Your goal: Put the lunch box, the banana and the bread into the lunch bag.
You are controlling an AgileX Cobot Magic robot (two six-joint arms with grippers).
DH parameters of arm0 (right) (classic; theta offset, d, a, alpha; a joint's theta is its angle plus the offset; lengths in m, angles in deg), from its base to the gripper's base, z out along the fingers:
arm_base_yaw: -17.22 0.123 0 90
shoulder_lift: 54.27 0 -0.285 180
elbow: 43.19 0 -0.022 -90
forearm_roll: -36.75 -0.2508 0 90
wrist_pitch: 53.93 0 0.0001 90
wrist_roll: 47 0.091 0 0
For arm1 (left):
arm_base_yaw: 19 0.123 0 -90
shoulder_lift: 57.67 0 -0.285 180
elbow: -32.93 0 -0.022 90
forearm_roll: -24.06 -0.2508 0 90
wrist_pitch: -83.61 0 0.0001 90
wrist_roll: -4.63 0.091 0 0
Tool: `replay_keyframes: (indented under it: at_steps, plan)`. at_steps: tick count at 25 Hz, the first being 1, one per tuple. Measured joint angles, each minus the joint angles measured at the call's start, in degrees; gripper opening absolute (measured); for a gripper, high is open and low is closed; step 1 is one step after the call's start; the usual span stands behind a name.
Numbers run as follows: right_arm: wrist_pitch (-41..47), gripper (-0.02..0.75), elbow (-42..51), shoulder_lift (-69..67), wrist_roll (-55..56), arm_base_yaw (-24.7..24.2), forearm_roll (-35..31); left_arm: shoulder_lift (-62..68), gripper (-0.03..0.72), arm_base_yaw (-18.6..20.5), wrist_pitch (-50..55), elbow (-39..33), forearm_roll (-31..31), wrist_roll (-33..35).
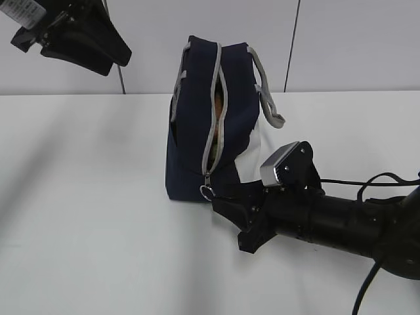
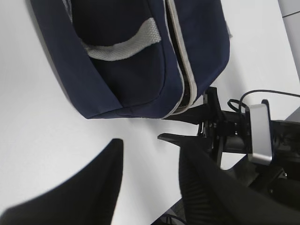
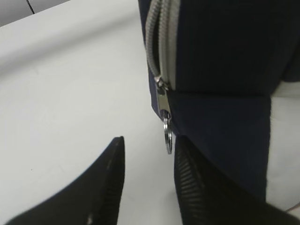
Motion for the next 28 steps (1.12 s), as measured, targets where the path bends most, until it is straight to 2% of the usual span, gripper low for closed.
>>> replay_keyframes:
  at_steps: [12,25,28]
  plan:
    - [8.32,0.264,-4.89,-0.16,0.38,2.38,-1.29,0.0,0.298,0.0,0.05,0.0,-0.06,0.0]
    - [10.49,0.26,-6.3,-1.99,0.36,2.38,-1.52,0.0,0.298,0.0,0.05,0.0,-0.1,0.0]
    - [7.4,0.26,-6.3,-4.5,0.36,2.38,-1.52,0.0,0.298,0.0,0.05,0.0,-0.16,0.0]
